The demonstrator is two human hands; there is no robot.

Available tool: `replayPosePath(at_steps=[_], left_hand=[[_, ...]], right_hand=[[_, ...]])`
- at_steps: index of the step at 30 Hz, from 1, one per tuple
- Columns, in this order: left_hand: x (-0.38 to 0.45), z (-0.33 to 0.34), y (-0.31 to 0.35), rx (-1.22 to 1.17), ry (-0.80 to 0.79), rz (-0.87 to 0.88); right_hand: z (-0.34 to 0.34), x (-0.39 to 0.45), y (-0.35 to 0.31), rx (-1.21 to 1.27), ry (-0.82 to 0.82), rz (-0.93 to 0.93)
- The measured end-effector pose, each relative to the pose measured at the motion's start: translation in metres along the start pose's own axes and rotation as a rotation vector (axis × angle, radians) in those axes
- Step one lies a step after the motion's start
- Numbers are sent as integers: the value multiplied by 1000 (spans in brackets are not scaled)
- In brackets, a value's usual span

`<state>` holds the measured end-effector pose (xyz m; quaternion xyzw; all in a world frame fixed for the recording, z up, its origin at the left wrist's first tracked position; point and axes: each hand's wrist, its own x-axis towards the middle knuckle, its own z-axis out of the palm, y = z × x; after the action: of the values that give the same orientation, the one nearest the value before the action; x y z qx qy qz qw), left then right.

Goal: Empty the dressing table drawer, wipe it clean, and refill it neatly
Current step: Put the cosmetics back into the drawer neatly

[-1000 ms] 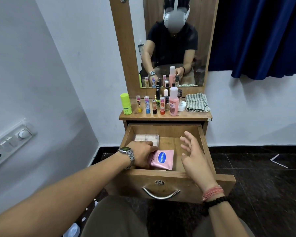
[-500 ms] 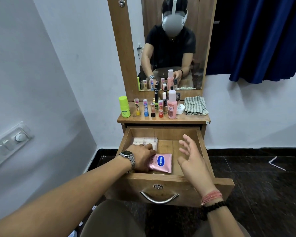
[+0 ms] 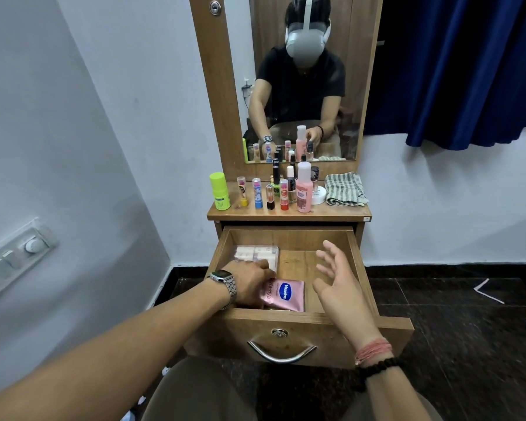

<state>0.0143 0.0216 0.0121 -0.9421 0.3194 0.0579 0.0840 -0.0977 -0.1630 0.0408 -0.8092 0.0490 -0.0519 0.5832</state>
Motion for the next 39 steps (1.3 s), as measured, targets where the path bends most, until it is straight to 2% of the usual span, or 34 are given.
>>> replayPosePath(at_steps=[12, 21, 27, 32, 39], left_hand=[[-8, -6, 1, -2, -35, 34], [-22, -18, -4, 18, 29, 11], [-26, -45, -14, -22, 240, -96], [-26, -78, -38, -205, 460, -209], [-24, -111, -68, -343, 700, -353]], right_hand=[[3, -4, 0, -30, 48, -31], [2, -6, -2, -23, 74, -34], [2, -7, -4, 8, 78, -21], [2, -7, -4, 4, 74, -21], [2, -5, -1, -14, 74, -25]])
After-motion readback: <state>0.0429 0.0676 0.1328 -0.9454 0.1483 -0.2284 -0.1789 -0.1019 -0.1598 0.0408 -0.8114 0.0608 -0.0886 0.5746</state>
